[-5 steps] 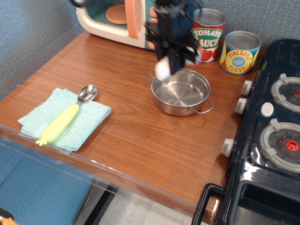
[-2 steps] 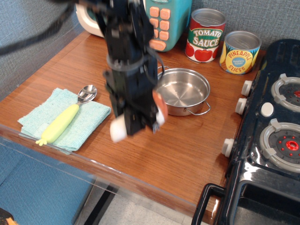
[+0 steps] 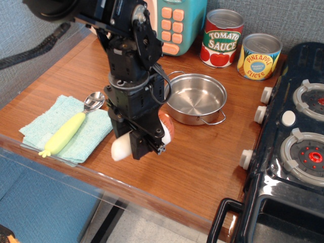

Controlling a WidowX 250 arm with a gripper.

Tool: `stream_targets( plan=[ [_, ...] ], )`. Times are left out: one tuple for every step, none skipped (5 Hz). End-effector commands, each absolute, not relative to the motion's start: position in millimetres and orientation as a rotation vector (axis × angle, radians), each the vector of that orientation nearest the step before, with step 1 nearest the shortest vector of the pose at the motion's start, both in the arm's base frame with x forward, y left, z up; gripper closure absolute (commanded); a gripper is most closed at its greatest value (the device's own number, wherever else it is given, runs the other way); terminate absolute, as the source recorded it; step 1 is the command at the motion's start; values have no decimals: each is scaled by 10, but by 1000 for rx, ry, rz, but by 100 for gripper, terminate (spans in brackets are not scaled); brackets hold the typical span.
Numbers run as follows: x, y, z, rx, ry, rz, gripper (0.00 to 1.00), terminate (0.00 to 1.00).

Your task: Place mushroom in front of the pot at front edge of table

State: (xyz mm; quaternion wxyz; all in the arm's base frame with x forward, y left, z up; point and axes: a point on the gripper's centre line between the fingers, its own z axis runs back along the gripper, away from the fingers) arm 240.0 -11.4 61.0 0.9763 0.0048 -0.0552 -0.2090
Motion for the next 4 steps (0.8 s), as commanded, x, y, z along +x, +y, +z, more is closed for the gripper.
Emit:
stream_targets(
  plan=[
    [2443, -12, 886, 59, -178, -397, 0, 0],
    [2408, 20, 938, 87, -183, -364, 0, 0],
    [2408, 20, 938, 87, -183, -364, 0, 0],
    [2408, 20, 938, 87, -183, -364, 0, 100]
  ],
)
